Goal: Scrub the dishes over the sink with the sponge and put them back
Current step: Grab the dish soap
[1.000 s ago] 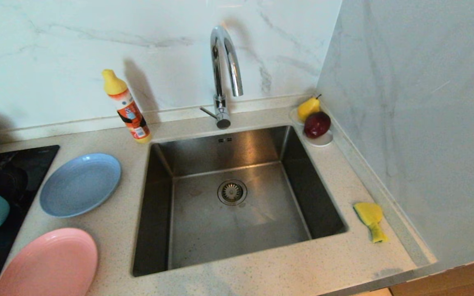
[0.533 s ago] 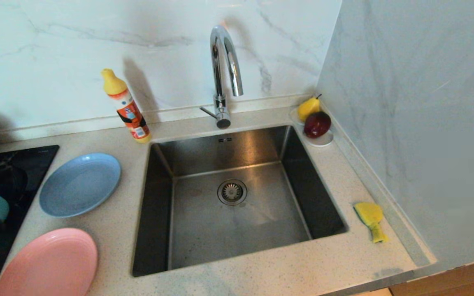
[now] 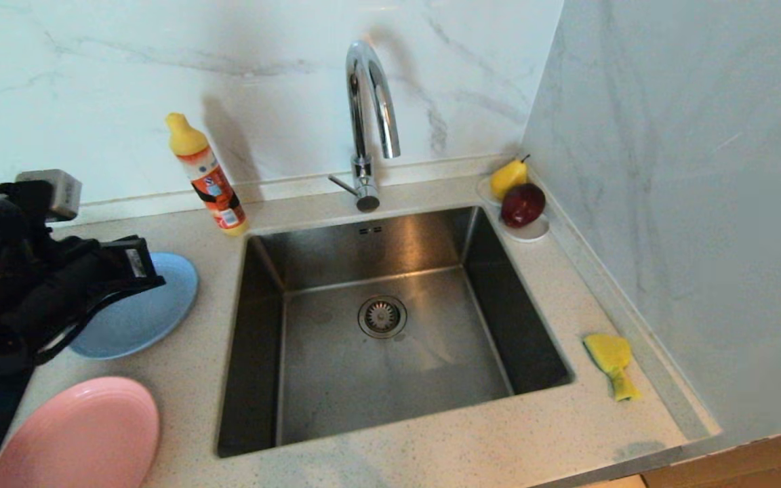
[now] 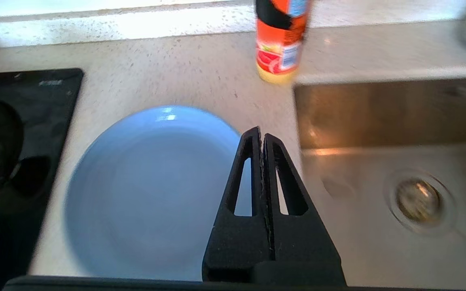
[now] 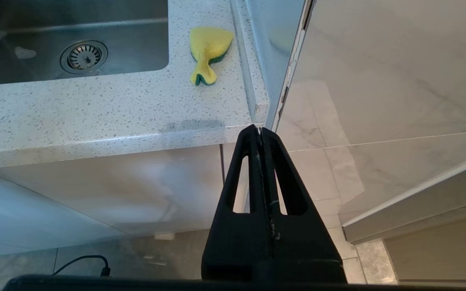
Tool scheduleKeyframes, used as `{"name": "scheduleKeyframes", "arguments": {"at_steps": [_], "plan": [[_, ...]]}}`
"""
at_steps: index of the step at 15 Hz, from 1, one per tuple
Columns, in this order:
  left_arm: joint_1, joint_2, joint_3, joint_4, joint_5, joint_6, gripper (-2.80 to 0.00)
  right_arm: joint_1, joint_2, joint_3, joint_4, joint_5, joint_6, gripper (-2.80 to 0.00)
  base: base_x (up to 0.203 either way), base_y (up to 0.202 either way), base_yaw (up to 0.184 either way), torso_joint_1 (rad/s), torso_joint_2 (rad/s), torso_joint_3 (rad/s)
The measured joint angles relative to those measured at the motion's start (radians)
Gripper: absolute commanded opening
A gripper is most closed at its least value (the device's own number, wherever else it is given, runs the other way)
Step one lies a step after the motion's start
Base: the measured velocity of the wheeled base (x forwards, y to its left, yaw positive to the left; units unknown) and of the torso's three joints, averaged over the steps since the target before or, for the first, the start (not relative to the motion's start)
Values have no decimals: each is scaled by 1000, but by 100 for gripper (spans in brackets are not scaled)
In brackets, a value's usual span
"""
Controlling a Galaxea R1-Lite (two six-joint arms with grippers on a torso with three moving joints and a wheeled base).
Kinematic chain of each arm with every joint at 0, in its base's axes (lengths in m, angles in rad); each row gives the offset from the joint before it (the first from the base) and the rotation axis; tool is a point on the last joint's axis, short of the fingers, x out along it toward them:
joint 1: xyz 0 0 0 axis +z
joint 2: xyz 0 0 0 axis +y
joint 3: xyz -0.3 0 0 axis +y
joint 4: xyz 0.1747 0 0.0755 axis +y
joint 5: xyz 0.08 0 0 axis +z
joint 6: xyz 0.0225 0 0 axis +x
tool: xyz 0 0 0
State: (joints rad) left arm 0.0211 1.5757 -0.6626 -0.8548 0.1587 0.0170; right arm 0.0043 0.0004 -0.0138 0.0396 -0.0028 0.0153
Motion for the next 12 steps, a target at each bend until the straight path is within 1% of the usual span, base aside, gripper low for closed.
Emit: {"name": "scheduleKeyframes", "arguments": {"at_steps": [1,2,3,5,8,10,12], "plan": [[0,49,-6,-57,16,1,0,0,0,0,0,0,0,-280,0,0,0,0,0,0],[0,93,-12,-100,38,3,0,0,0,0,0,0,0,-280,0,0,0,0,0,0],[0,123,-19,-113,44,-1,0,0,0,0,0,0,0,-280,0,0,0,0,0,0],[0,167,-31,-121,44,-13,0,0,0,0,0,0,0,-280,0,0,0,0,0,0],[0,228,-40,-170,46,-41,0,0,0,0,0,0,0,-280,0,0,0,0,0,0],[0,280,-39,-244,50,-44,0,0,0,0,0,0,0,-280,0,0,0,0,0,0],[-1,345,-66,-346,69,-44,0,0,0,0,1,0,0,-280,0,0,0,0,0,0]]}}
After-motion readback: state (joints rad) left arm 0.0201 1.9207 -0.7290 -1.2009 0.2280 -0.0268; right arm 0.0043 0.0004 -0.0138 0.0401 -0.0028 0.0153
